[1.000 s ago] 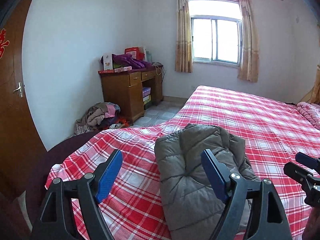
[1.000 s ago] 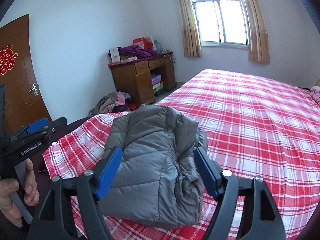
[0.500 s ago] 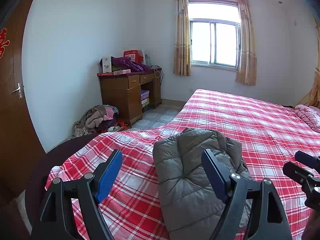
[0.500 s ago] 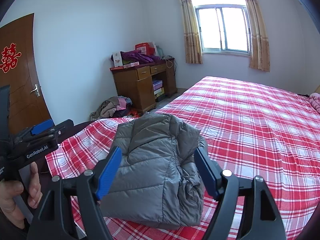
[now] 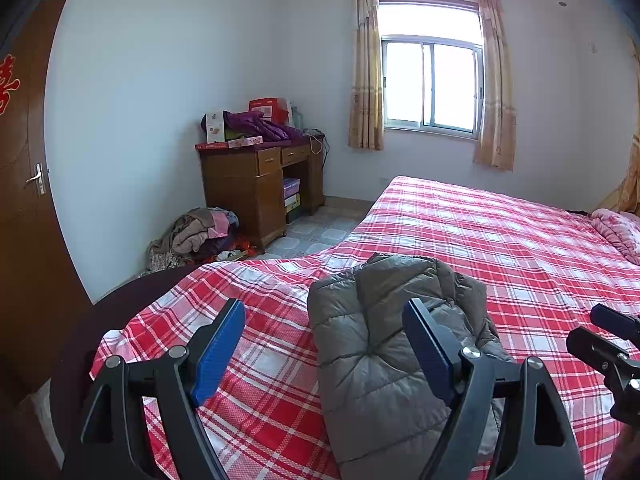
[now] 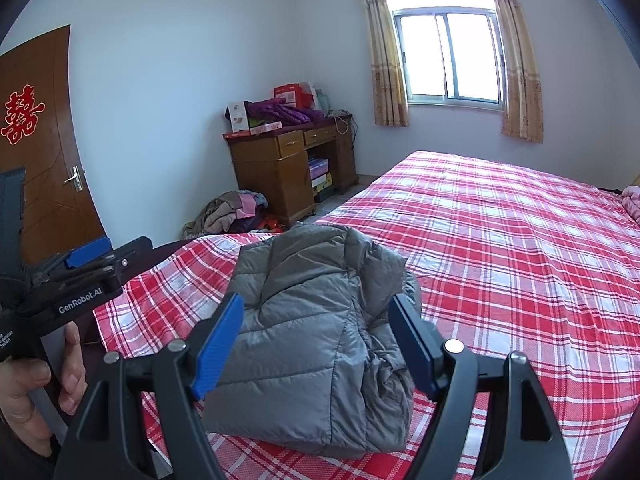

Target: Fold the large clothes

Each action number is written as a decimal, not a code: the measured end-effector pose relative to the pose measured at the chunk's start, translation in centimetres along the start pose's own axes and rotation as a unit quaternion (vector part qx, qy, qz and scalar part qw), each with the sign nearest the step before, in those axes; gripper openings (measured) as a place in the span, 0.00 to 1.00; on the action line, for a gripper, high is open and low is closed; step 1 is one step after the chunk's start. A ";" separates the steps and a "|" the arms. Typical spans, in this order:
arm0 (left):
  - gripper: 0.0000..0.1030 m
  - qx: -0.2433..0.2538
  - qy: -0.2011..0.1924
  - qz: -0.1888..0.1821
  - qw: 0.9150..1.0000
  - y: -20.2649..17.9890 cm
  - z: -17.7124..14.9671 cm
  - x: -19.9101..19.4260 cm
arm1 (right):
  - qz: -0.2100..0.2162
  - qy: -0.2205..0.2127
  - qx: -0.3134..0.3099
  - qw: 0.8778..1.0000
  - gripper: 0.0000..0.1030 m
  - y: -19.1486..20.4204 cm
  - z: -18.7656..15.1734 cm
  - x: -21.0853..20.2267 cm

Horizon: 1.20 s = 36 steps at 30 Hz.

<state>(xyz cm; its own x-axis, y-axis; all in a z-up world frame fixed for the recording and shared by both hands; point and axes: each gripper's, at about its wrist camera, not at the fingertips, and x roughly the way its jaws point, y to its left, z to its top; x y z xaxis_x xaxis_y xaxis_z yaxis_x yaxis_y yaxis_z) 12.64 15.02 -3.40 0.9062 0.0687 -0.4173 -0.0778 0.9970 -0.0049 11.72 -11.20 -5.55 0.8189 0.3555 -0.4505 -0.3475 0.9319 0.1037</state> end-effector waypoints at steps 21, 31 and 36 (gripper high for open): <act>0.79 0.001 0.003 0.003 1.000 -0.2 -0.2 0.3 | 0.003 0.001 0.001 1.000 0.75 0.4 -0.3 0.2; 0.79 0.002 0.005 0.004 1.000 -0.3 -0.3 0.5 | 0.004 0.001 0.001 1.000 0.75 0.5 -0.4 0.2; 0.79 0.000 0.005 0.008 1.000 -0.2 -0.3 0.5 | 0.004 0.001 0.001 1.000 0.75 0.5 -0.4 0.2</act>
<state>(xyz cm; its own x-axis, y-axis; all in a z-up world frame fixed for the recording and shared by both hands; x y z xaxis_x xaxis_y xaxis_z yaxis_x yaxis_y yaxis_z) 12.97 14.82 -3.84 0.9003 0.0841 -0.4271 -0.0919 0.9958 0.0023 11.55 -10.64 -5.94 0.8152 0.3633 -0.4511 -0.3536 0.9290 0.1092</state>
